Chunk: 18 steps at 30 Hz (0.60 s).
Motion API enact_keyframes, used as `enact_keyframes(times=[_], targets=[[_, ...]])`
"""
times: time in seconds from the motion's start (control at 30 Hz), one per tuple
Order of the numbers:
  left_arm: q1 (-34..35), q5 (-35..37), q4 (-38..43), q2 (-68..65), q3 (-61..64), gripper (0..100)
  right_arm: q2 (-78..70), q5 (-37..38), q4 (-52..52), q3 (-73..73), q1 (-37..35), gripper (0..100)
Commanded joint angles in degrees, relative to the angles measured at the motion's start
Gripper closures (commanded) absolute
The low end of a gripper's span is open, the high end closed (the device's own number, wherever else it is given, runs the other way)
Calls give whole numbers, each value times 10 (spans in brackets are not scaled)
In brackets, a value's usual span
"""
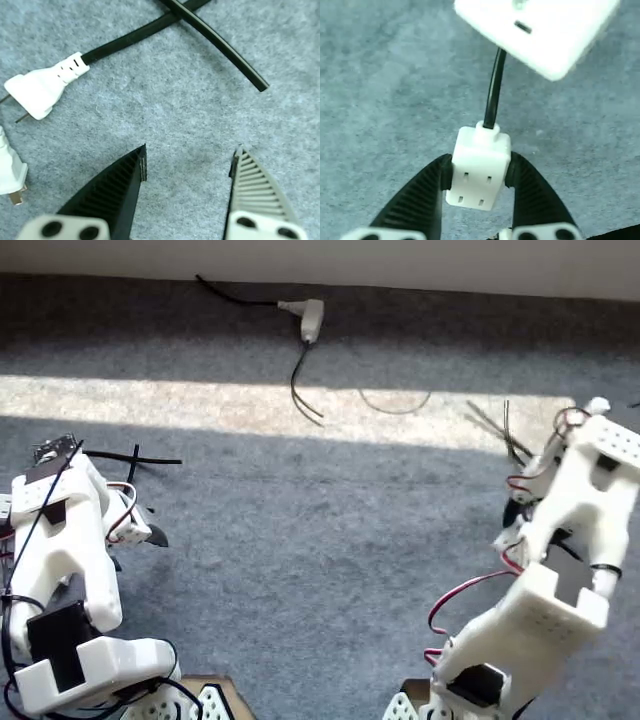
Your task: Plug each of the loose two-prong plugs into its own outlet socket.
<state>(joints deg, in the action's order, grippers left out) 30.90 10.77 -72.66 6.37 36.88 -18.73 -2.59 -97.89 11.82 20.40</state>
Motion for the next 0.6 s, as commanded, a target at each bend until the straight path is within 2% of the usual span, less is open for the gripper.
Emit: enact_keyframes(times=[0.0, 0.2, 0.3, 0.4, 0.57], targets=[[-7, 2, 4, 23, -5, 723, 37, -104, 35, 7, -97, 951], [-8, 2, 4, 23, -5, 723, 36, -287, 97, 7, -241, 950], [-8, 2, 4, 23, -5, 723, 36, -345, 131, 7, -320, 950], [-8, 2, 4, 23, -5, 723, 36, -360, 181, 5, -380, 950], [-9, 2, 4, 23, -5, 723, 32, -365, 274, 0, -429, 950]])
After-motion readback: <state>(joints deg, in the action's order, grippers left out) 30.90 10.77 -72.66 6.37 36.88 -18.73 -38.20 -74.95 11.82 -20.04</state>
